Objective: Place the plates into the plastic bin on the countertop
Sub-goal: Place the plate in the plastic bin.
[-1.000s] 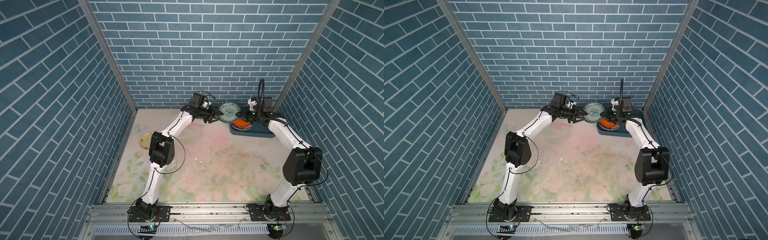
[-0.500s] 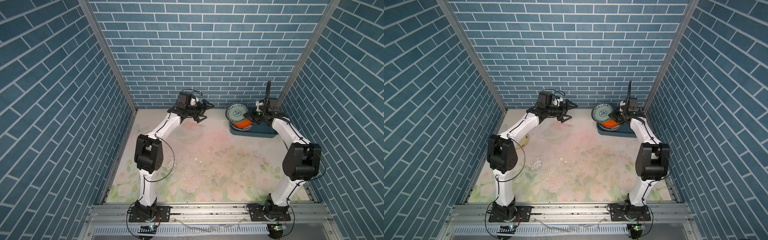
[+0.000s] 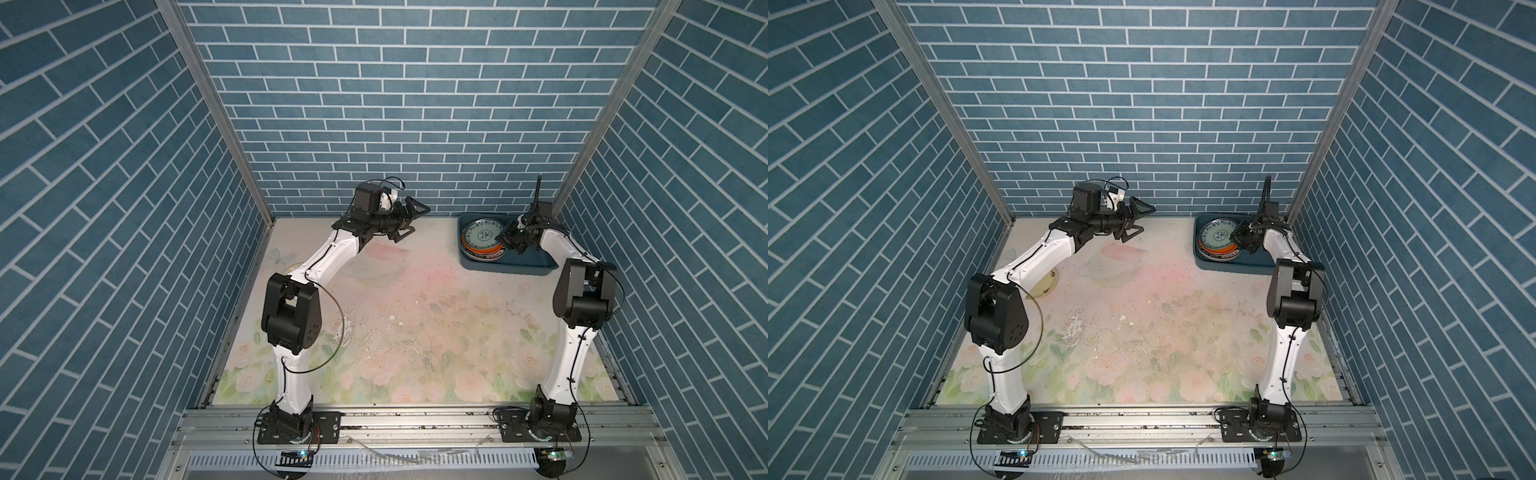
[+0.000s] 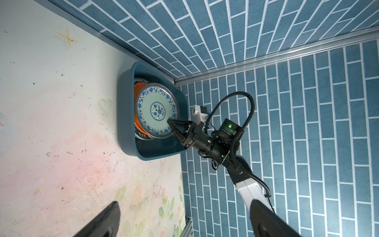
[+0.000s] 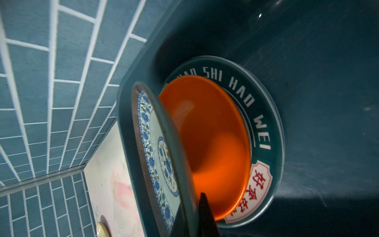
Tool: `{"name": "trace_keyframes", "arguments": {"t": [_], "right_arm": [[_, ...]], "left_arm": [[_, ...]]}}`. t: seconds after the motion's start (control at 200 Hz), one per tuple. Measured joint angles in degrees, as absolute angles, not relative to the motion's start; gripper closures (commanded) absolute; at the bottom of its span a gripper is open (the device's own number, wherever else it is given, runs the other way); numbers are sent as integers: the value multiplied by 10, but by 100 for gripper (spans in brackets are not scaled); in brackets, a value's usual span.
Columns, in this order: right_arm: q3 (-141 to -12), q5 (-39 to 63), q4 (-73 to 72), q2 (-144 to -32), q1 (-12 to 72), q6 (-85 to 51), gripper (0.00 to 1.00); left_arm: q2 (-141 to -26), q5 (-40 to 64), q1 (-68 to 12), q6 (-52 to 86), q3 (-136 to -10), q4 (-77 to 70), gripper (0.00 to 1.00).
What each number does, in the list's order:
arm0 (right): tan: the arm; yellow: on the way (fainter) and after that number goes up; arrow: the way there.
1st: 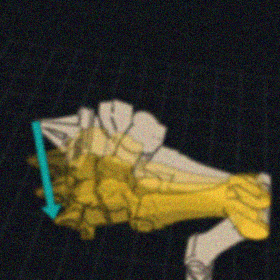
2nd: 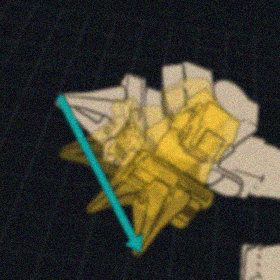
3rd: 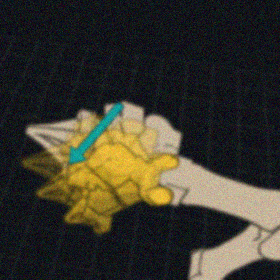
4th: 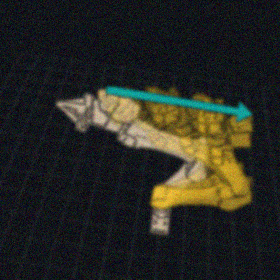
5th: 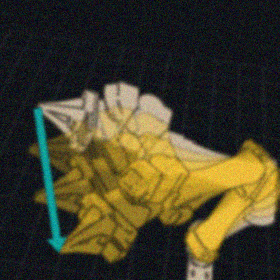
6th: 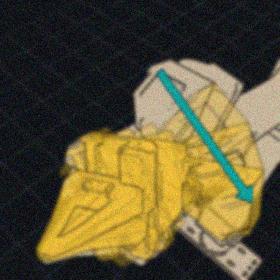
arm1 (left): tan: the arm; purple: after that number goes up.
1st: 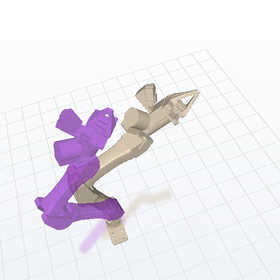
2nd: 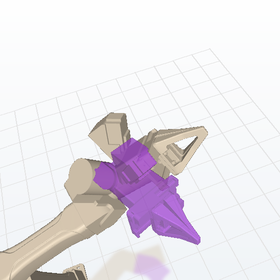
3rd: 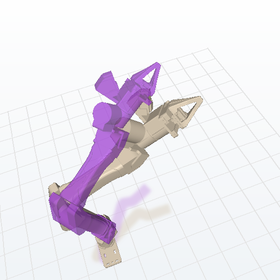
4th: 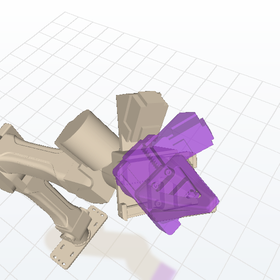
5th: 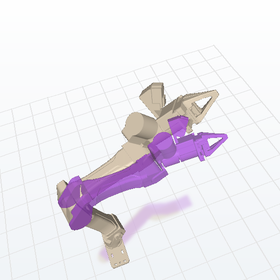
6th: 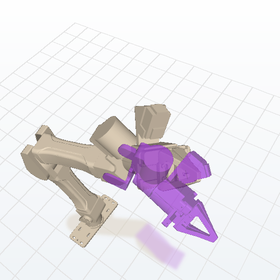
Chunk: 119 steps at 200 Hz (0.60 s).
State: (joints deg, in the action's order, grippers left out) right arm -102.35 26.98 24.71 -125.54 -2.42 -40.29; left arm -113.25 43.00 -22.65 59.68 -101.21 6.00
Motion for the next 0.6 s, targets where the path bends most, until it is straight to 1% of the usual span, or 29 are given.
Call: {"name": "trace_keyframes", "arguments": {"t": [0.09, 0.185, 0.29, 0.415, 0.53, 0.595], "right_arm": [[-1035, 280, 246, -1279, -24, -412, 100], [-1045, 288, 244, -1291, -25, -419, 96], [-1048, 291, 244, -1292, -26, -422, 85], [-1049, 286, 254, -1292, -26, -417, 65], [-1049, 279, 264, -1292, -26, -413, 53], [-1049, 275, 268, -1291, -26, -408, 49]], "left_arm": [[-1133, 427, -227, 595, -1012, 59, 0], [-1133, 423, -227, 595, -1012, 59, 0], [-1133, 418, -227, 595, -1012, 60, 0], [-1133, 413, -227, 595, -1012, 61, 0], [-1133, 411, -227, 595, -1012, 61, 0], [-1133, 410, -227, 595, -1012, 61, 0]]}}
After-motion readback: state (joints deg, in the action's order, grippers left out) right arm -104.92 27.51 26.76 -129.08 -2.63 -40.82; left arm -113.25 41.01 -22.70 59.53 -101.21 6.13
